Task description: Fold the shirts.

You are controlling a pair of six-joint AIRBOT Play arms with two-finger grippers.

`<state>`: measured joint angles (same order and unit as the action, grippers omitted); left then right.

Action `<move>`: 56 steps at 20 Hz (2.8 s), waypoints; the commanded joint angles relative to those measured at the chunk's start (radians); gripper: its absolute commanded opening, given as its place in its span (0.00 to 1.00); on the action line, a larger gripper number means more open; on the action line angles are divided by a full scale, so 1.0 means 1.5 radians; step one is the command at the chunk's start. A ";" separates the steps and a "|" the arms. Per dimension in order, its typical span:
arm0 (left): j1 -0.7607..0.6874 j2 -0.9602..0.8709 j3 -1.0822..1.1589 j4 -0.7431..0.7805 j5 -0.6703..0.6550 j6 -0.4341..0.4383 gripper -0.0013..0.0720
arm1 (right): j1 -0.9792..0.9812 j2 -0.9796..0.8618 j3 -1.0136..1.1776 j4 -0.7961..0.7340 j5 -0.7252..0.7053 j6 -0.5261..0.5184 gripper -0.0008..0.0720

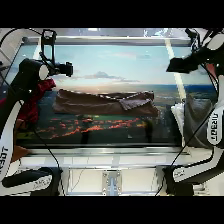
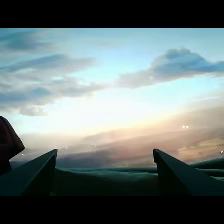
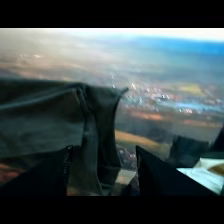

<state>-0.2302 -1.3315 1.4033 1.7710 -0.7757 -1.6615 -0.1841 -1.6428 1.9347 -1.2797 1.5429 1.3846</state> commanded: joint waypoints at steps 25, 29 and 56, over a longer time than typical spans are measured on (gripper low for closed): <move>-0.017 -0.101 0.001 -0.129 -0.002 -0.030 0.71 | 0.008 -0.127 -0.413 0.462 -0.187 -0.222 0.27; -0.043 -0.169 0.001 -0.193 -0.001 -0.021 0.03 | 0.006 -0.059 -0.396 0.483 -0.135 -0.232 0.03; 0.251 0.079 0.001 -0.343 -0.270 0.246 0.03 | 0.577 -0.017 -0.129 0.401 -0.654 -0.004 0.39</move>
<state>-0.0006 -1.3361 1.4040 1.2255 -1.1049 -1.2934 0.5064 -1.6123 1.7351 -0.6586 0.9344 1.3502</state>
